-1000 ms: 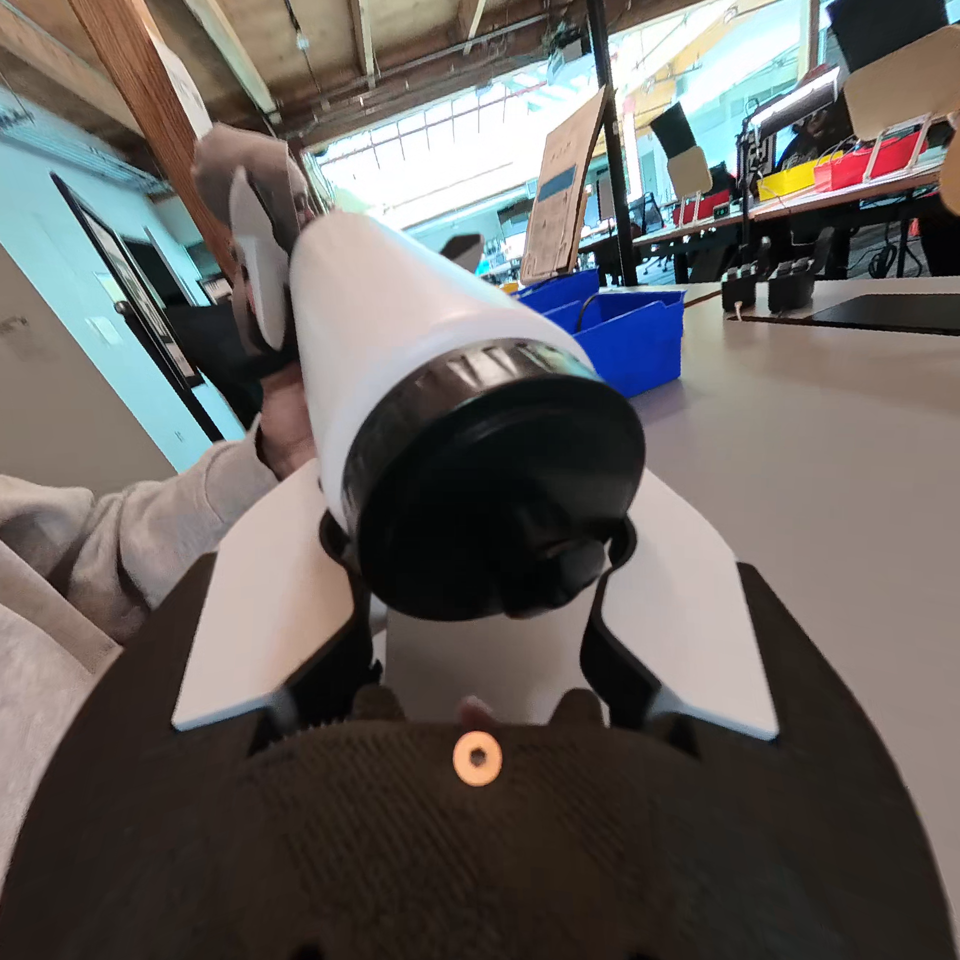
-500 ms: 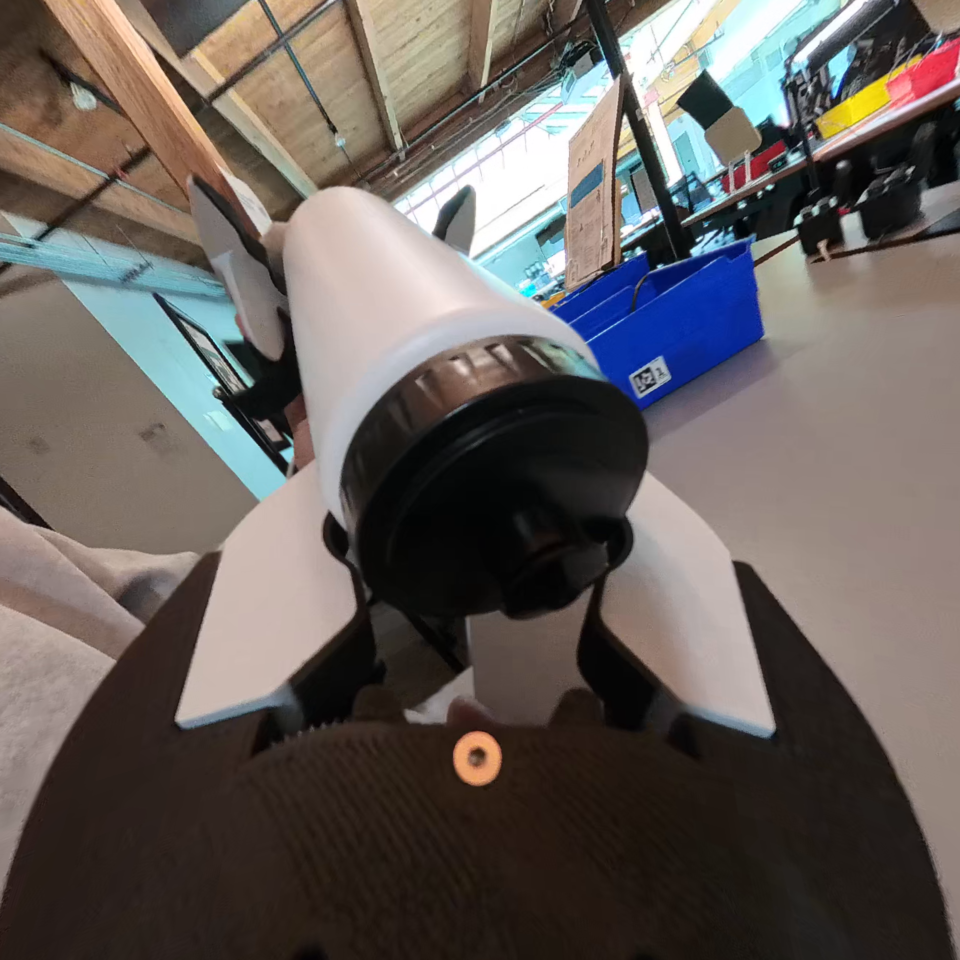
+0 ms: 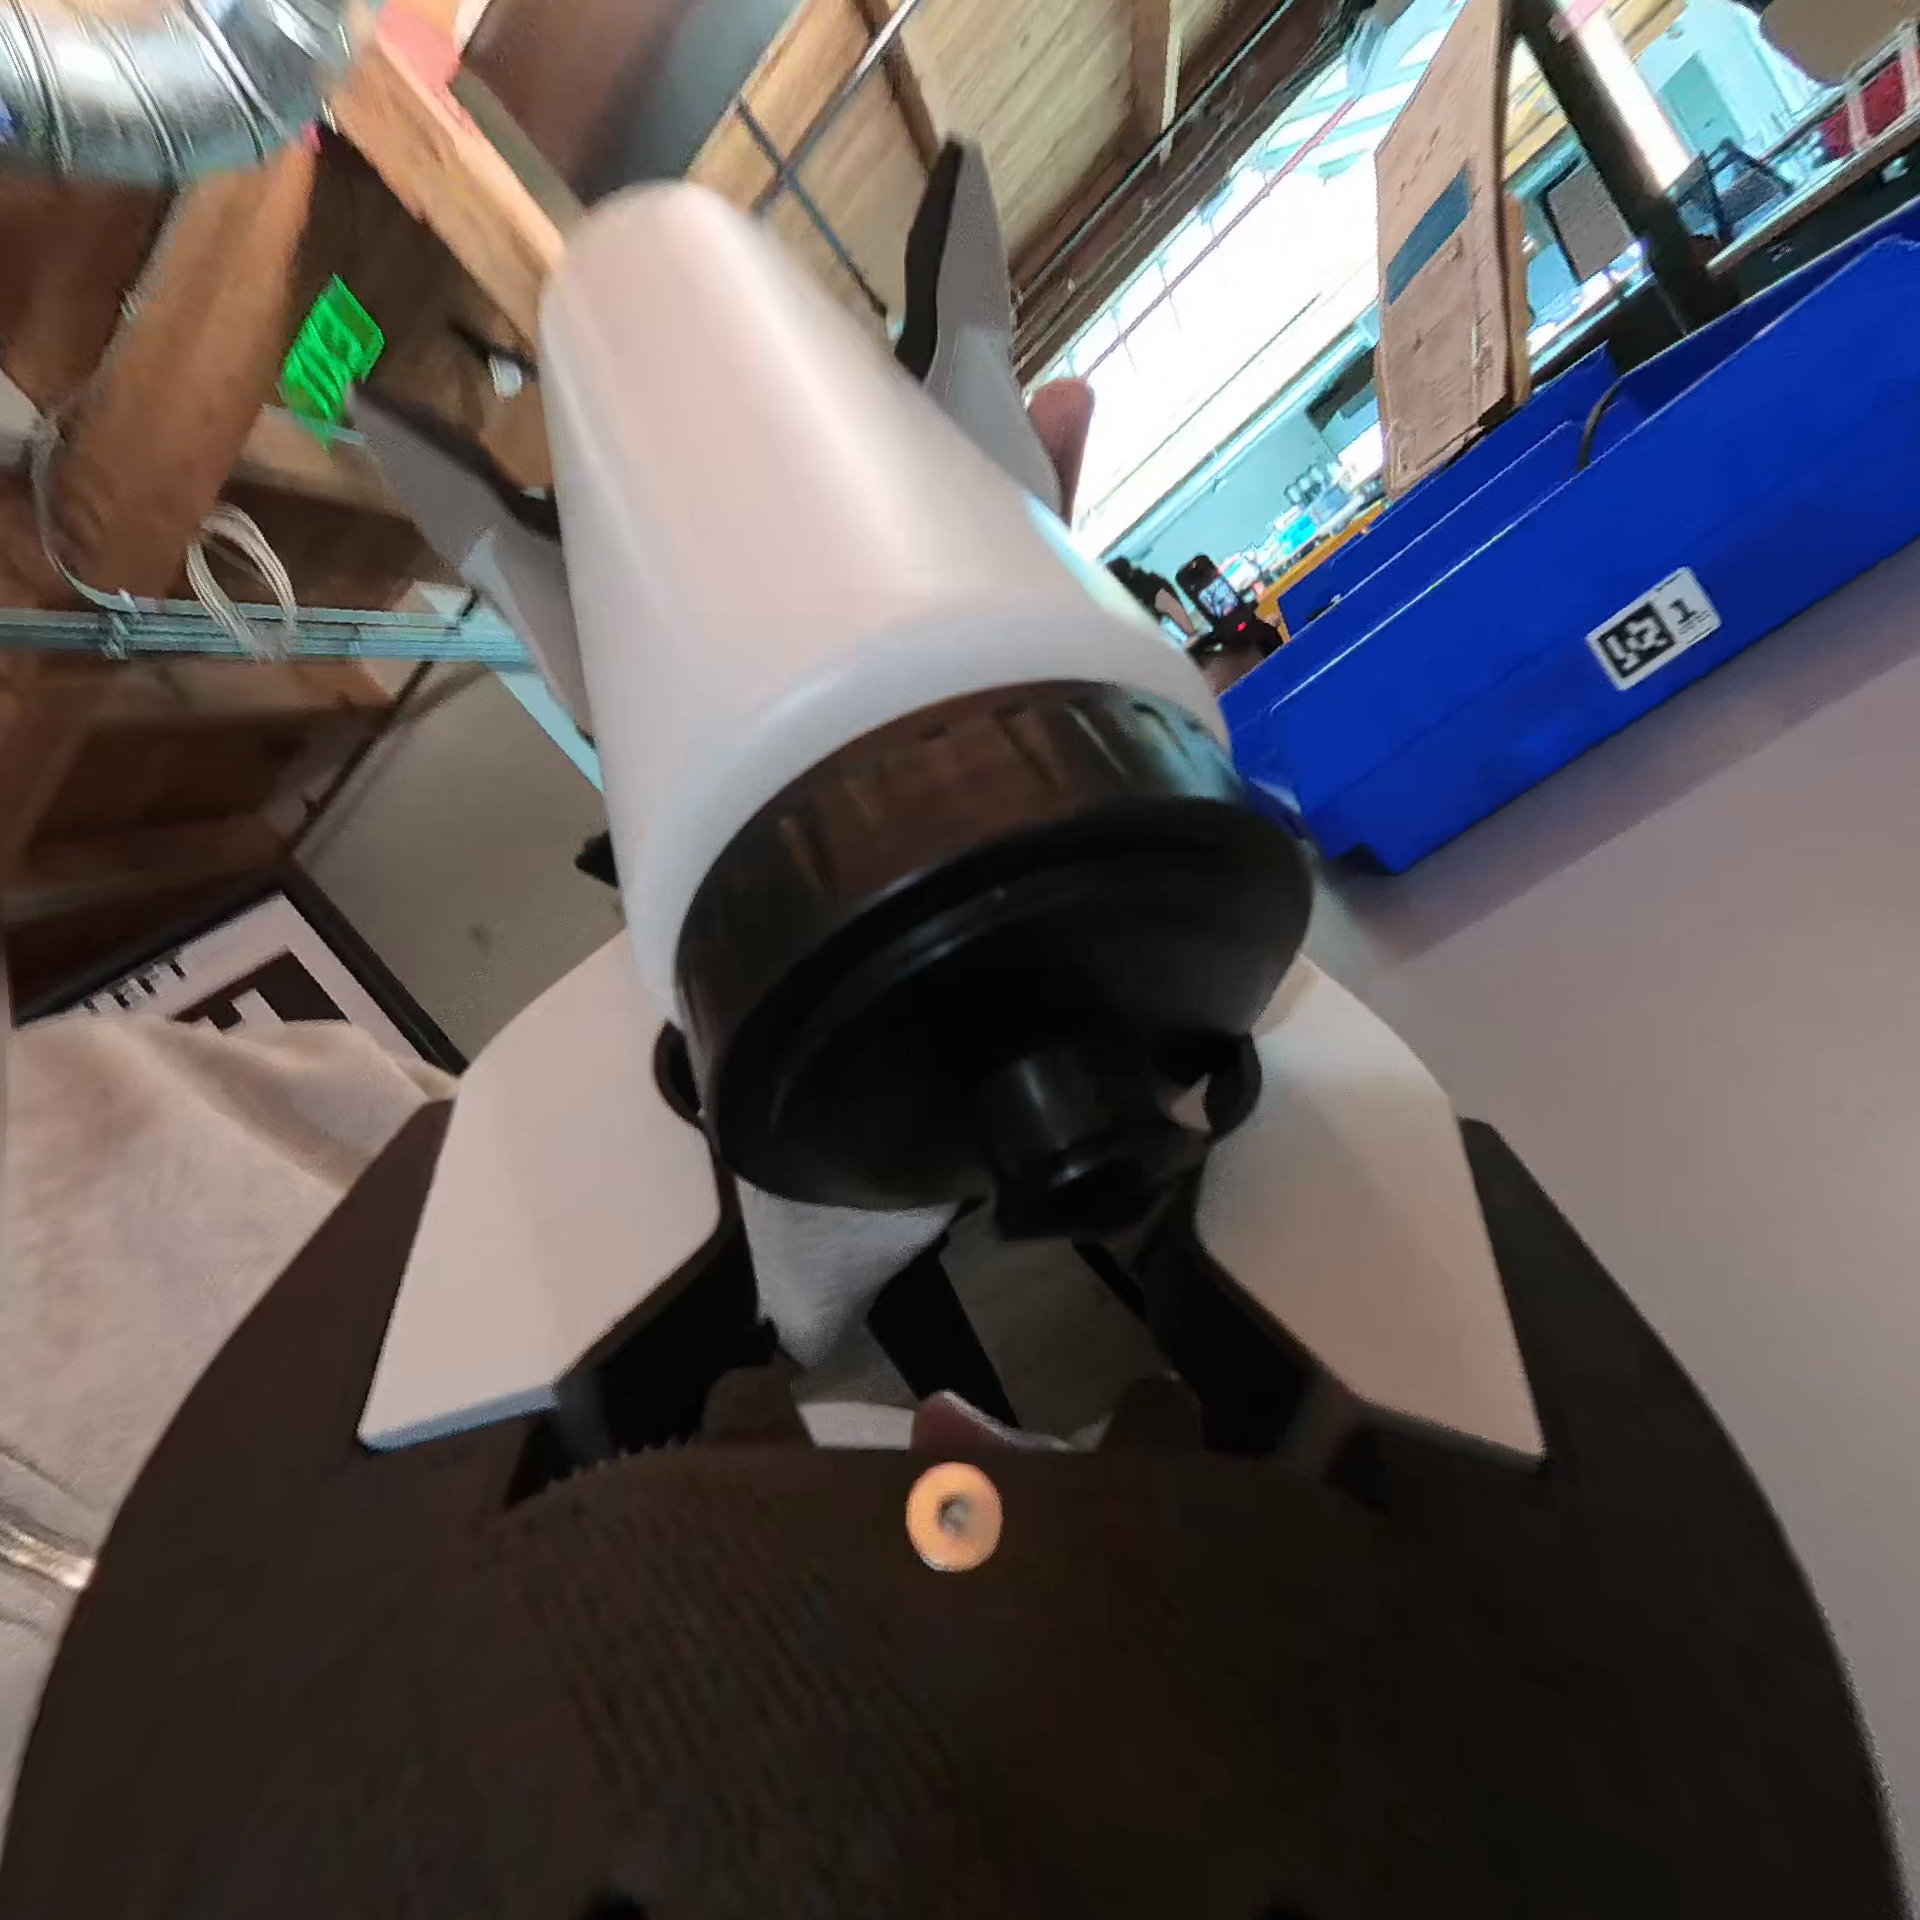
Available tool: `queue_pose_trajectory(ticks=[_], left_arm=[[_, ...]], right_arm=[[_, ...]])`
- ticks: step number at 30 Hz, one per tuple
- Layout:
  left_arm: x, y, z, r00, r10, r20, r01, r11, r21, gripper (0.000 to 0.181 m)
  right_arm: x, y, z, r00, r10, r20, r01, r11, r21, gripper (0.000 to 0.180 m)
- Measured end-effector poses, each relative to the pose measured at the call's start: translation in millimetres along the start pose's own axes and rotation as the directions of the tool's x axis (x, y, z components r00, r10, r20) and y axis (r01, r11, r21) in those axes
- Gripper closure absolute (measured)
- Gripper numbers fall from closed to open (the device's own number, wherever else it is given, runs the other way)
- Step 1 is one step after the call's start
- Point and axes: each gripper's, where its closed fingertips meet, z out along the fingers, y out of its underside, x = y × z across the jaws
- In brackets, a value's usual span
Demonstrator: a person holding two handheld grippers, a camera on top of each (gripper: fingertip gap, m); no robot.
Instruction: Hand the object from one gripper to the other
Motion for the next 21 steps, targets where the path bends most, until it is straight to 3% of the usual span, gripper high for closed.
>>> queue_pose_trajectory(ticks=[2,9,16,21], left_arm=[[5,0,-2,1.0,0.004,-0.013,-0.004,0.999,0.039,0.076],[11,-1,1,0.999,0.016,-0.032,-0.017,1.0,-0.01,0.077],[5,-26,-4,0.995,0.095,0.004,-0.095,0.995,-0.04,0.076],[-1,-16,-2,0.98,0.2,-0.001,-0.195,0.954,-0.228,0.076]], right_arm=[[-3,7,5,0.999,-0.035,-0.007,0.035,0.999,-0.027,0.082],[-4,13,6,0.999,-0.032,0.003,0.032,0.998,-0.062,0.089],[15,10,-4,0.999,0.015,-0.041,-0.018,0.997,-0.076,0.076],[23,-3,-14,0.986,-0.131,-0.101,0.123,0.989,-0.082,0.079]])
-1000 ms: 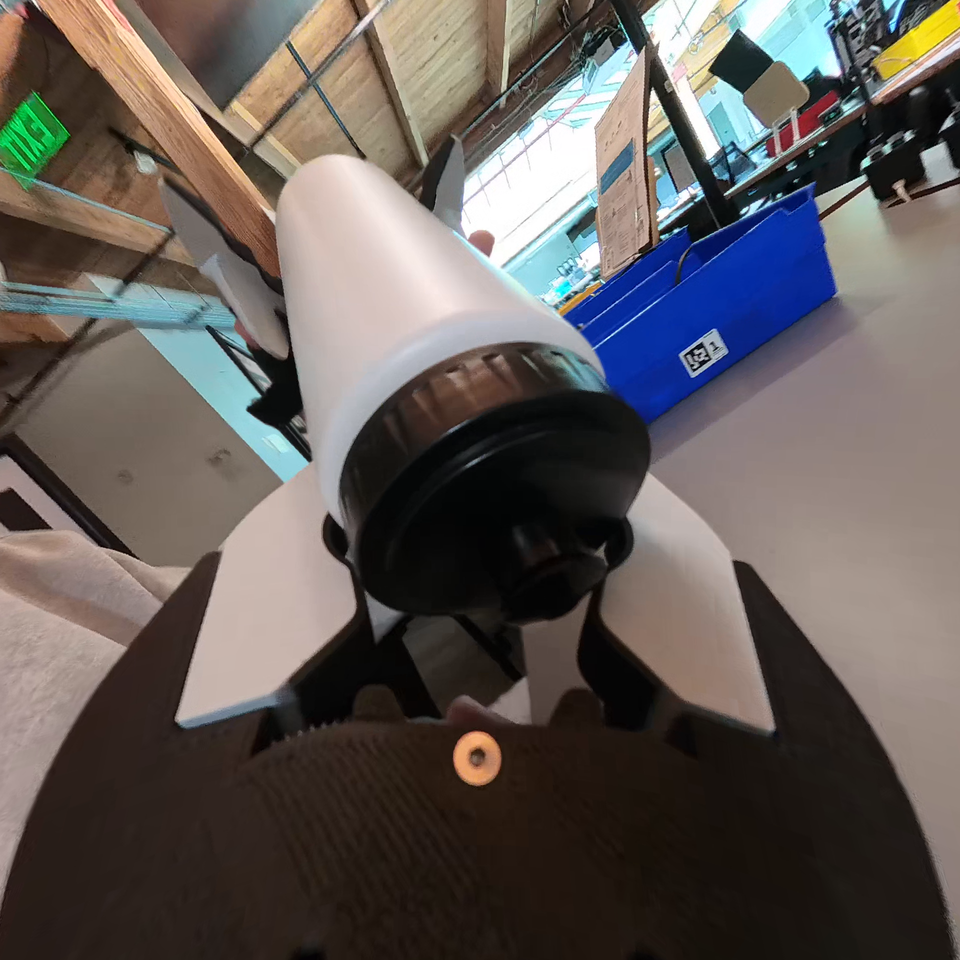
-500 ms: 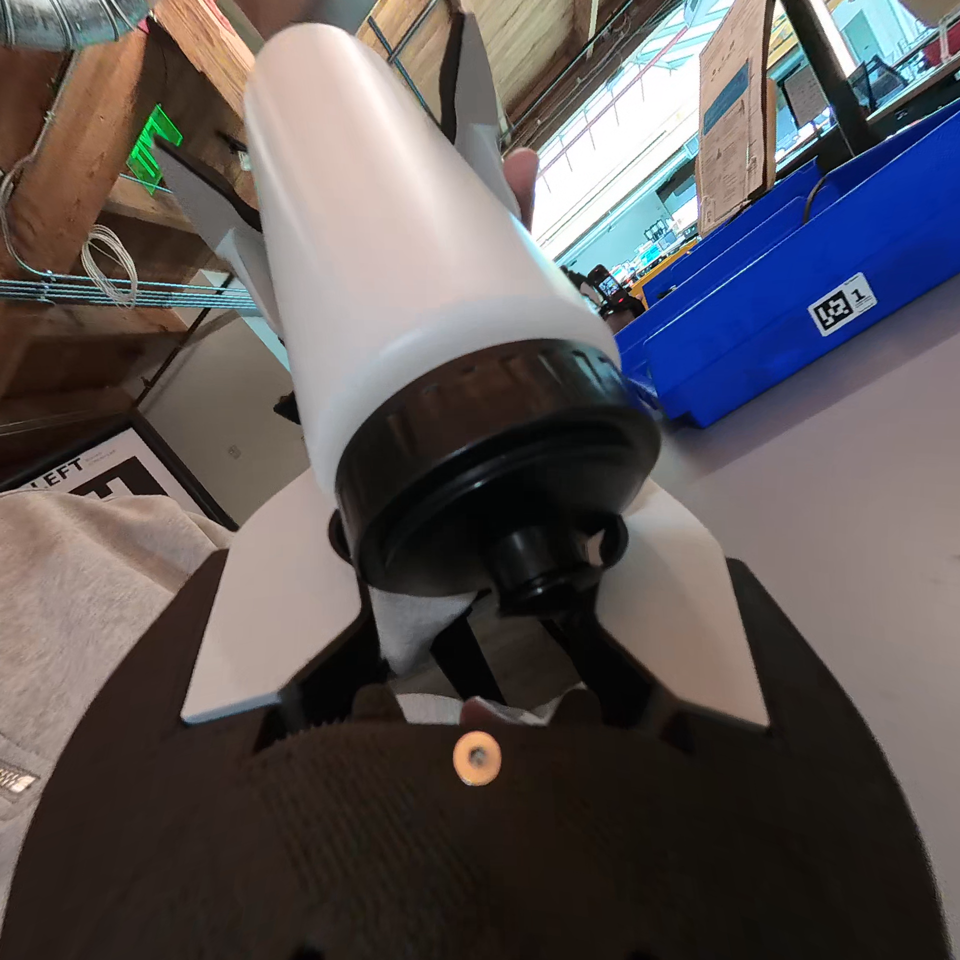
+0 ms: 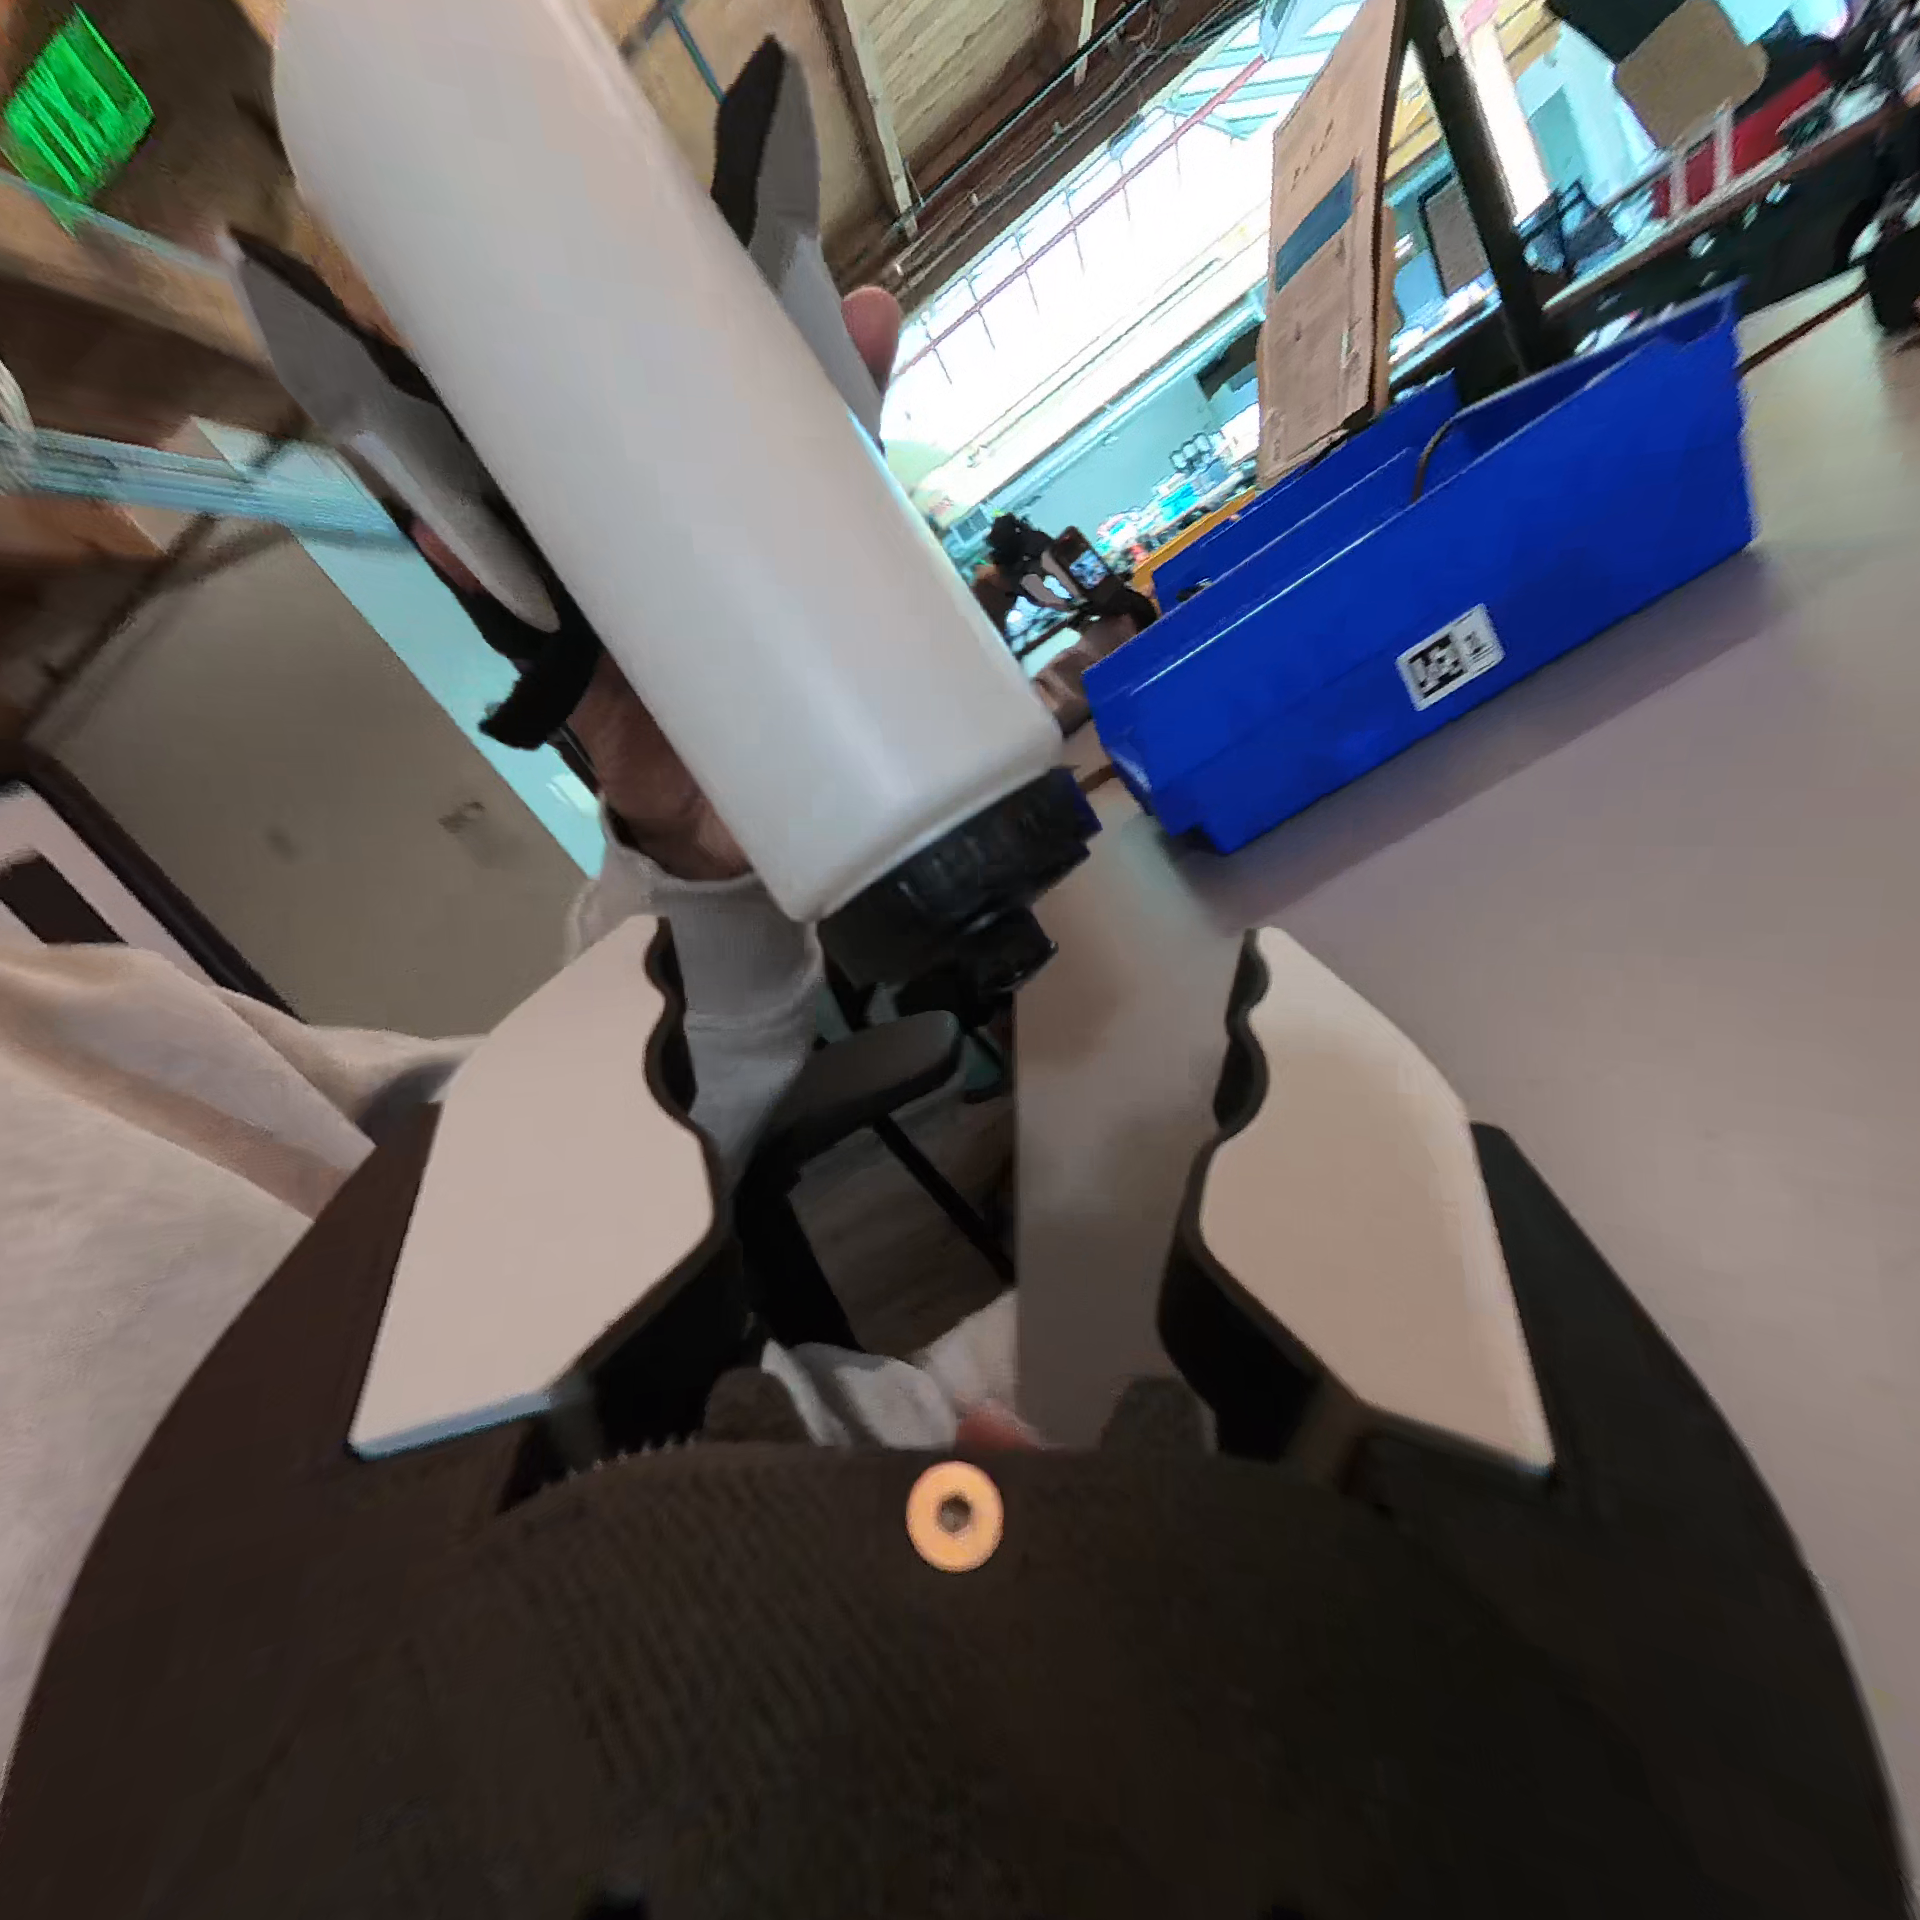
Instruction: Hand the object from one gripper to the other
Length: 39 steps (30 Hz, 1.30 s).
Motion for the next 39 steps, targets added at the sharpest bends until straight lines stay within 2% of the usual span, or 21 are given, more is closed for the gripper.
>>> queue_pose_trajectory(ticks=[4,7,11,17,21,25,27,28,29,33,39], left_arm=[[2,16,5,0.996,0.089,0.004,-0.088,0.988,-0.128,0.076],[10,21,10,0.999,0.016,-0.037,-0.021,0.99,-0.139,0.076],[17,30,16,0.995,-0.069,-0.075,0.058,0.988,-0.147,0.076],[37,43,24,0.985,-0.097,-0.141,0.07,0.98,-0.187,0.076],[49,41,27,0.979,-0.105,-0.177,0.073,0.981,-0.178,0.076],[56,28,27,0.974,-0.104,-0.2,0.083,0.99,-0.11,0.078],[58,16,27,0.969,-0.131,-0.209,0.126,0.991,-0.036,0.059],[59,13,27,0.966,-0.141,-0.217,0.138,0.99,-0.028,0.056],[59,13,26,0.966,-0.14,-0.216,0.138,0.99,-0.025,0.056],[56,17,26,0.974,-0.11,-0.196,0.103,0.994,-0.046,0.056],[52,28,29,0.97,-0.144,-0.195,0.131,0.988,-0.075,0.056]], right_arm=[[6,5,-5,0.956,-0.285,-0.066,0.277,0.955,-0.11,0.08],[8,16,-2,0.891,-0.447,-0.077,0.426,0.884,-0.196,0.079],[-5,33,11,0.91,-0.414,-0.018,0.401,0.891,-0.214,0.077],[-20,49,24,0.901,-0.434,0.018,0.426,0.874,-0.236,0.086],[-23,49,24,0.891,-0.453,0.028,0.448,0.866,-0.224,0.085],[-32,42,26,0.893,-0.449,0.041,0.449,0.877,-0.174,0.085],[-37,34,26,0.904,-0.426,0.042,0.428,0.896,-0.117,0.085],[-39,30,26,0.906,-0.421,0.039,0.423,0.901,-0.095,0.086],[-39,26,24,0.903,-0.428,0.031,0.429,0.9,-0.083,0.09],[-33,7,12,0.891,-0.453,-0.021,0.452,0.891,-0.047,0.091],[-25,-9,1,0.884,-0.464,-0.062,0.464,0.886,-0.012,0.091]])
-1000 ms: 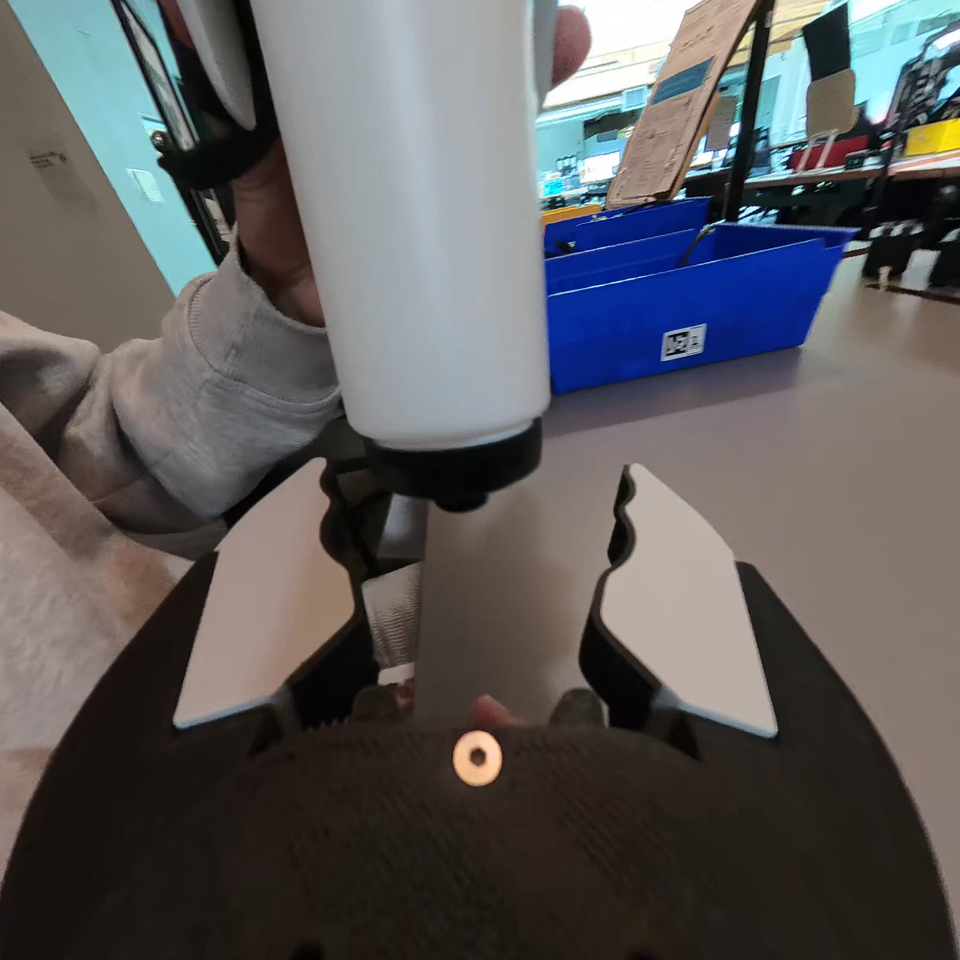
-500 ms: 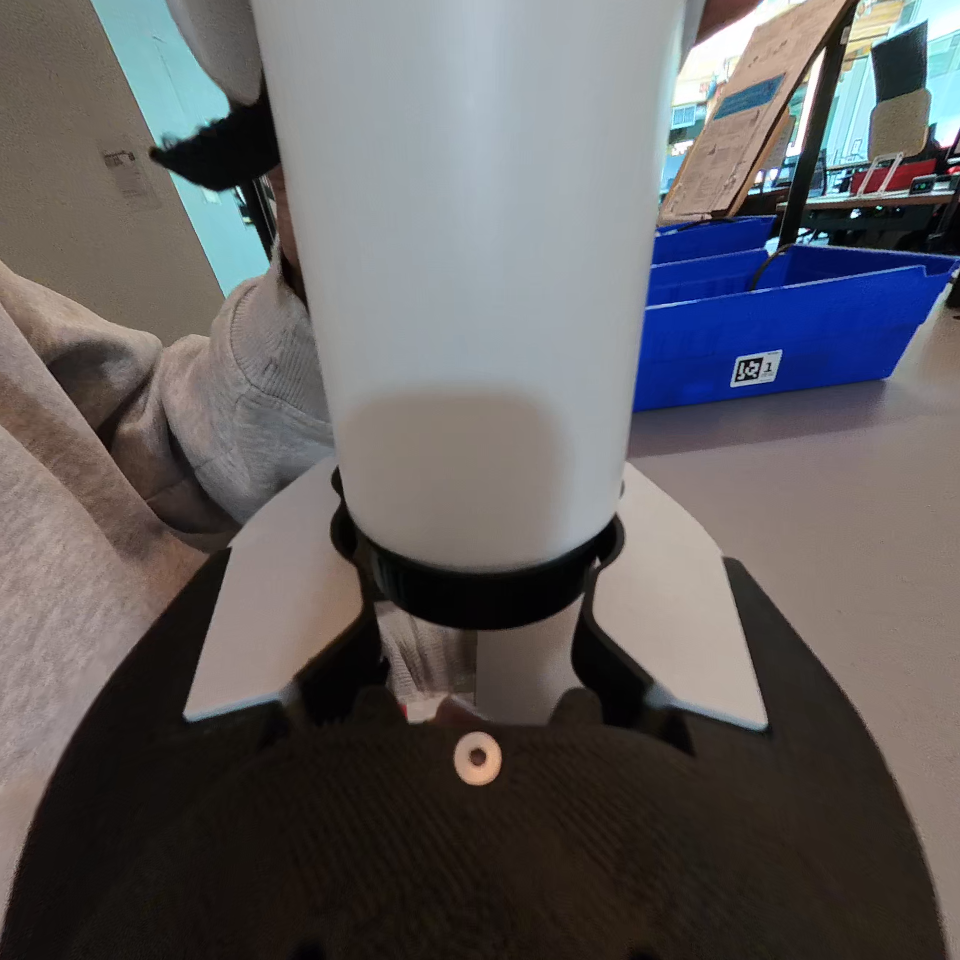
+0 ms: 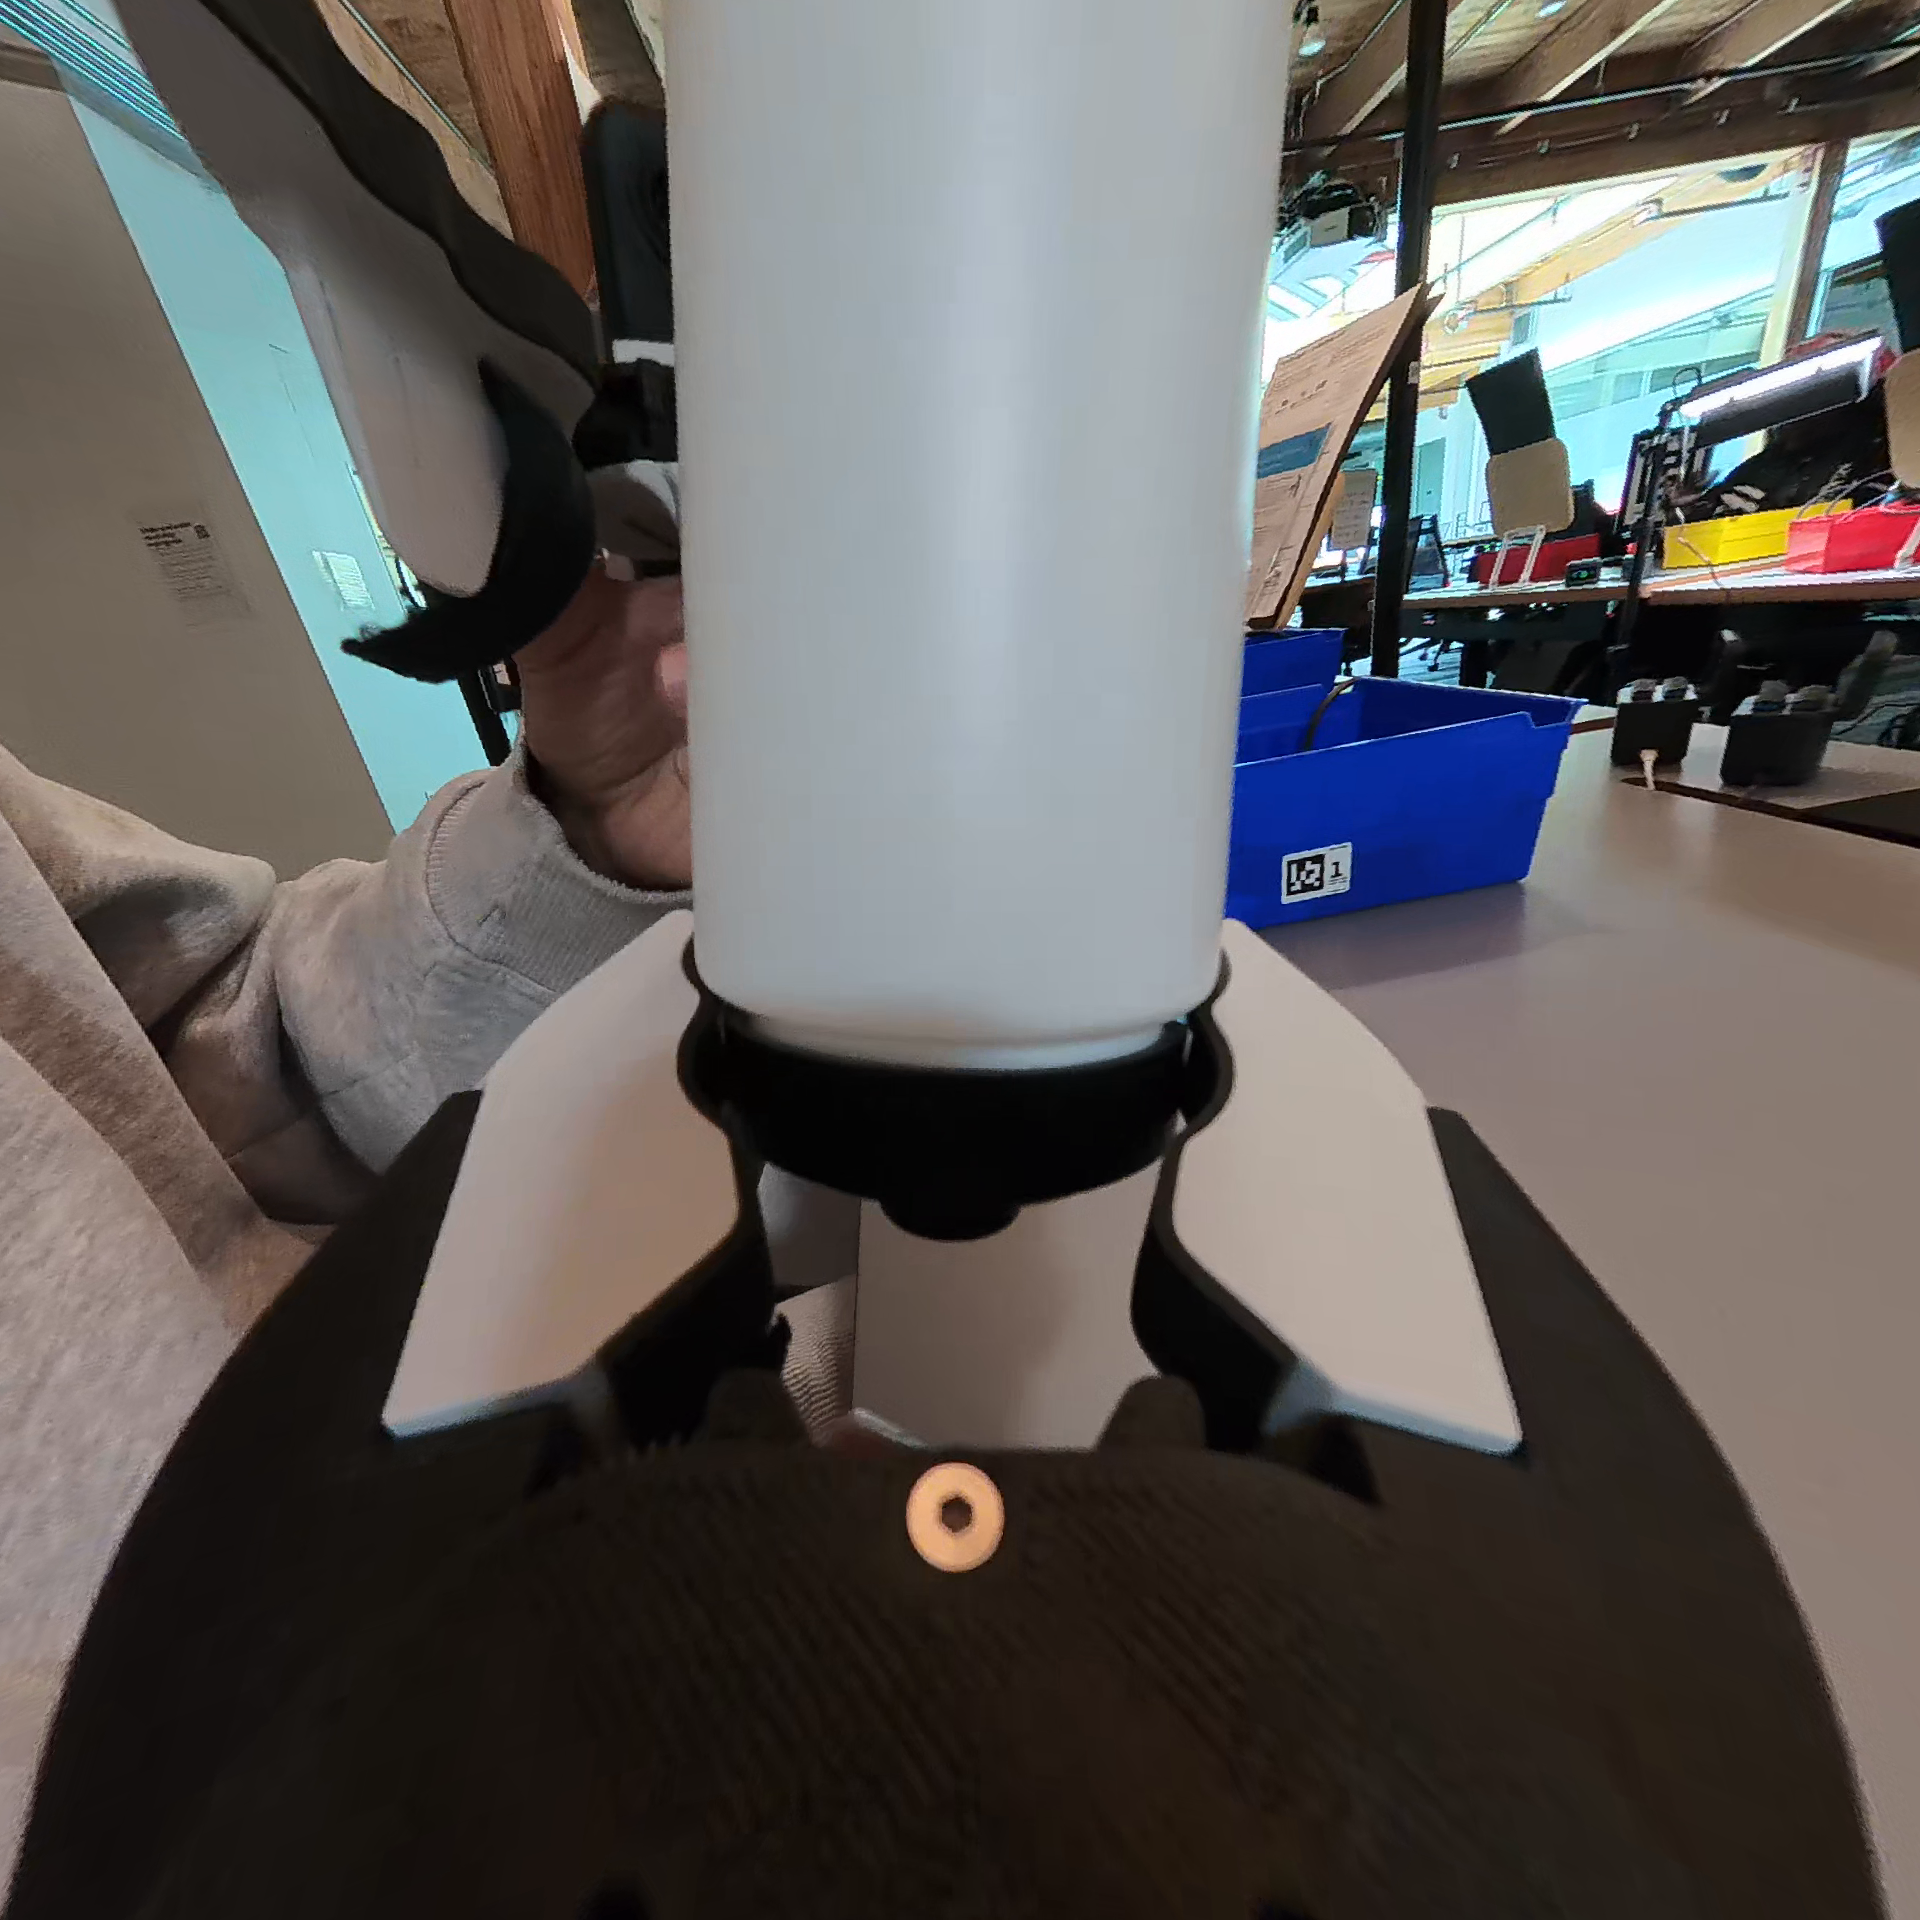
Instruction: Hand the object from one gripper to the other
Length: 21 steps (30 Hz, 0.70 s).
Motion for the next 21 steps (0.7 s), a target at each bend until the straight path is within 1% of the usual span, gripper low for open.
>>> queue_pose_trajectory(ticks=[3,7,10,13,17,21], left_arm=[[1,3,1,1.0,-0.01,-0.012,0.01,1.0,0.005,0.059],[10,11,6,0.998,-0.008,-0.054,0.006,1.0,-0.031,0.061],[14,17,9,0.997,0.051,-0.053,-0.054,0.997,-0.058,0.065],[18,20,10,0.995,0.081,-0.067,-0.086,0.992,-0.092,0.064],[21,17,10,0.994,0.073,-0.078,-0.079,0.994,-0.08,0.063],[18,14,7,0.996,0.024,-0.084,-0.029,0.998,-0.059,0.063]], right_arm=[[-2,0,1,1.0,-0.003,0.006,0.003,1.0,0.009,0.091],[-10,5,6,0.999,-0.035,0.021,0.035,0.999,-0.006,0.091],[-15,6,9,0.998,-0.057,0.027,0.057,0.998,-0.008,0.092],[-17,3,9,0.996,-0.084,0.026,0.084,0.996,-0.001,0.091],[-20,-8,7,0.997,-0.075,0.026,0.074,0.995,0.06,0.092],[-18,-21,1,0.998,-0.063,0.019,0.061,0.991,0.122,0.092]])
